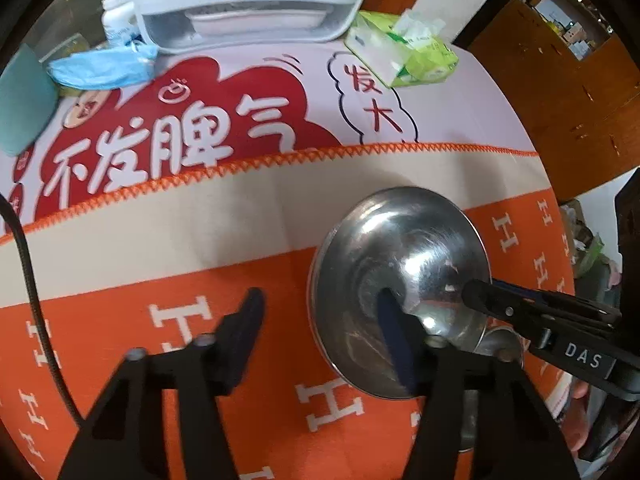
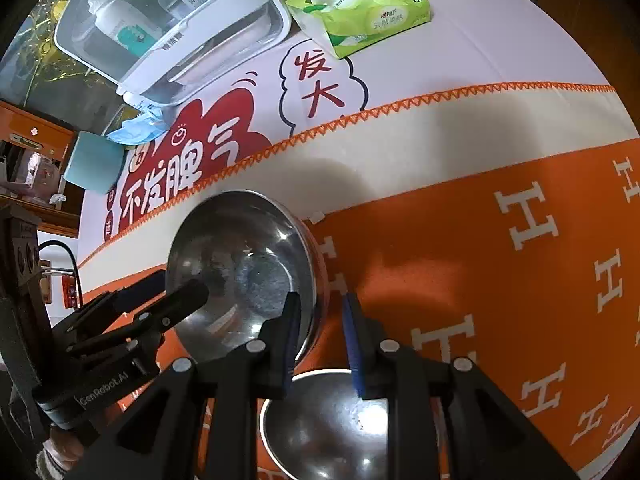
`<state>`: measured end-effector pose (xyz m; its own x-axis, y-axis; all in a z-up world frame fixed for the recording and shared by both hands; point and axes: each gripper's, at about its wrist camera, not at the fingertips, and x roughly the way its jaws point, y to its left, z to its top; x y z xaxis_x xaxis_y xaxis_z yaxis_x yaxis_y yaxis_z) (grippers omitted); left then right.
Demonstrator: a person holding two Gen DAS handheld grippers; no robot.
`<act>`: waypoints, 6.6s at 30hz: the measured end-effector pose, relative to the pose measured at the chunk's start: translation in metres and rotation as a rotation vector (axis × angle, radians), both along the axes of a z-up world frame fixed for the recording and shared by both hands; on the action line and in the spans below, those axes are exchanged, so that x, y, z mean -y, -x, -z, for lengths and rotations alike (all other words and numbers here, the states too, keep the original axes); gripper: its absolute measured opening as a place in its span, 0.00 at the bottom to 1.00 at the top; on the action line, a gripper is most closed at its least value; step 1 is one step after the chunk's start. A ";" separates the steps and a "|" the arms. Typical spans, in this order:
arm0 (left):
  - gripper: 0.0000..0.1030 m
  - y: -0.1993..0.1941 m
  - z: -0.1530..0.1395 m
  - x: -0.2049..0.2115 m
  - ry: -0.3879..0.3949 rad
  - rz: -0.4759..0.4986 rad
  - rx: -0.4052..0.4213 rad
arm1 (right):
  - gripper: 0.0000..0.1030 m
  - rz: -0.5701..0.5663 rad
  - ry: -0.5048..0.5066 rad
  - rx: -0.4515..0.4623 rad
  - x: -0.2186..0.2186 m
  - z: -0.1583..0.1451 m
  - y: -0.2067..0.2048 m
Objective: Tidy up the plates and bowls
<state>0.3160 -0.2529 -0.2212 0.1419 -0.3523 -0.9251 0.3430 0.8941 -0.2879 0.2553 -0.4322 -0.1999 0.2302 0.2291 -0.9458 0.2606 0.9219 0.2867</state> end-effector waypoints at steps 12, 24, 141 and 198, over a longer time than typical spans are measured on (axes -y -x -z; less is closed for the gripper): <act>0.09 0.000 0.010 -0.005 -0.002 -0.005 -0.041 | 0.10 -0.026 0.012 0.002 -0.007 0.000 -0.001; 0.10 0.040 -0.061 -0.034 -0.058 -0.026 0.066 | 0.09 -0.088 0.013 0.100 -0.041 -0.055 0.027; 0.71 0.263 -0.106 -0.063 -0.089 -0.061 0.254 | 0.26 -0.153 0.162 0.253 -0.067 -0.090 0.254; 0.05 0.103 0.002 0.044 0.026 0.069 -0.050 | 0.07 0.145 -0.031 0.058 0.031 -0.004 0.126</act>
